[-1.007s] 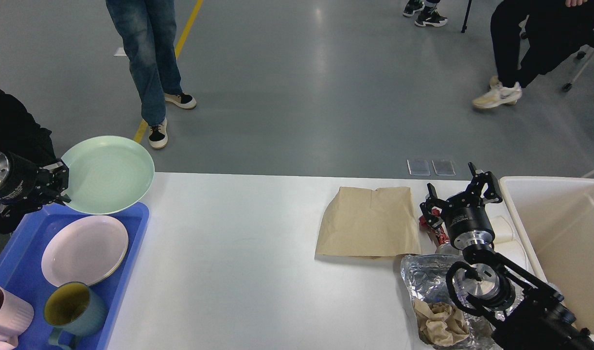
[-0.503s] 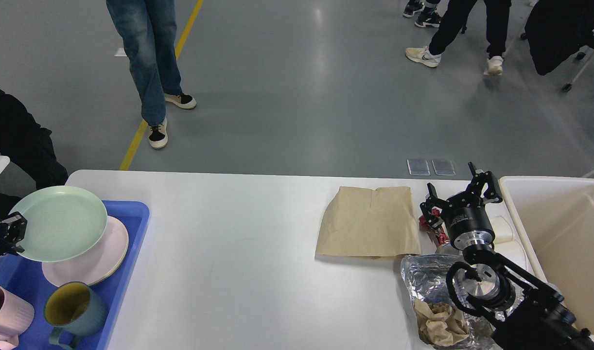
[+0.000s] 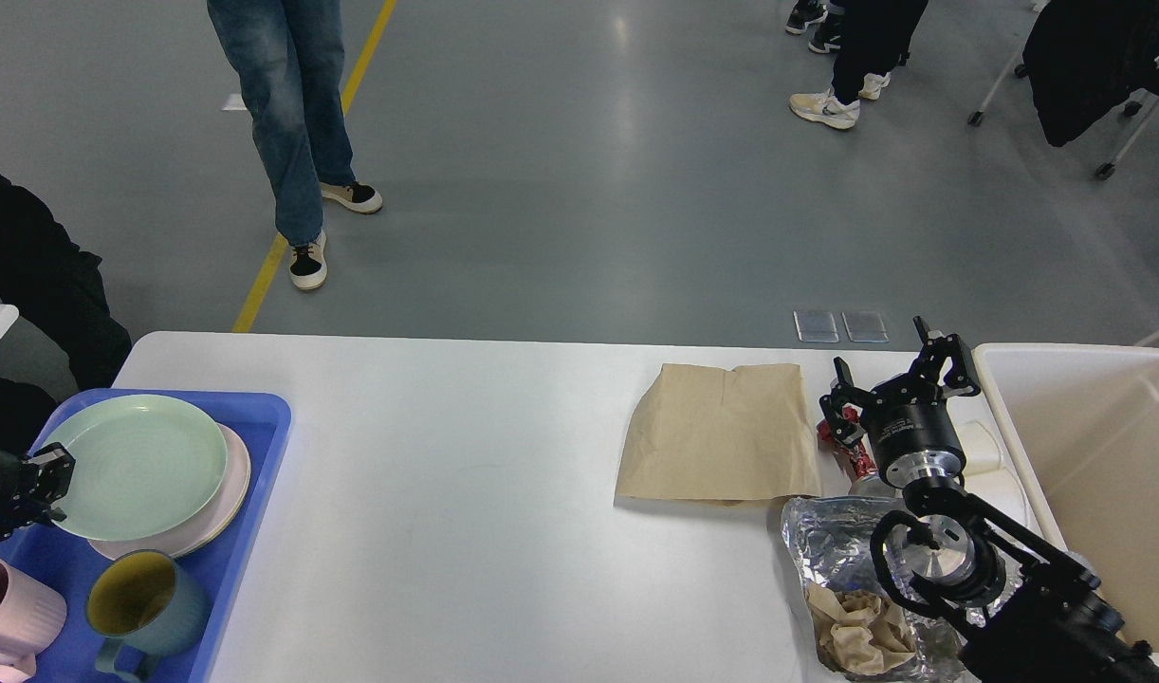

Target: Tidy desktop

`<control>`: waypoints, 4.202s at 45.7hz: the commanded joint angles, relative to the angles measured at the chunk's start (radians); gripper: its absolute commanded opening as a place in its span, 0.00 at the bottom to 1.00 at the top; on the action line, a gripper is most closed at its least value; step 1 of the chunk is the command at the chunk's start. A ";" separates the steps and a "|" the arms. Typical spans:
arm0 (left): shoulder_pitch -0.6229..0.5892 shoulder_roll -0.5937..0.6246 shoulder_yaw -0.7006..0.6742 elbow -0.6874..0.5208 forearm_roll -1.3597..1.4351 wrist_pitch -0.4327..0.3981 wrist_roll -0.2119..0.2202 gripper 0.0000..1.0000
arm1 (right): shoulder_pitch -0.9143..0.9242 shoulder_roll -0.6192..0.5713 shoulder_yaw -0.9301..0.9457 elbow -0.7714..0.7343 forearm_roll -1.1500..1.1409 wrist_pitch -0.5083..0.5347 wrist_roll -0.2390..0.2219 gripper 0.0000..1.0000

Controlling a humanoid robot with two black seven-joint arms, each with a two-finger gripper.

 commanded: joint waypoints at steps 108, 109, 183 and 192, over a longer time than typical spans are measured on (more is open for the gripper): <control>0.753 -0.416 -2.300 -0.357 0.258 0.219 -0.408 0.96 | 0.000 0.000 0.000 0.000 0.000 0.000 0.000 1.00; 0.757 -0.428 -2.317 -0.355 0.281 0.222 -0.403 0.96 | 0.000 0.000 0.000 0.000 0.000 0.000 0.000 1.00; 0.809 -0.568 -2.383 -0.266 0.232 0.089 -0.395 0.96 | 0.002 0.000 0.000 0.000 0.000 0.000 0.000 1.00; 0.807 -0.565 -2.380 -0.266 0.232 0.086 -0.388 0.96 | 0.002 0.000 0.000 0.000 0.000 0.000 0.000 1.00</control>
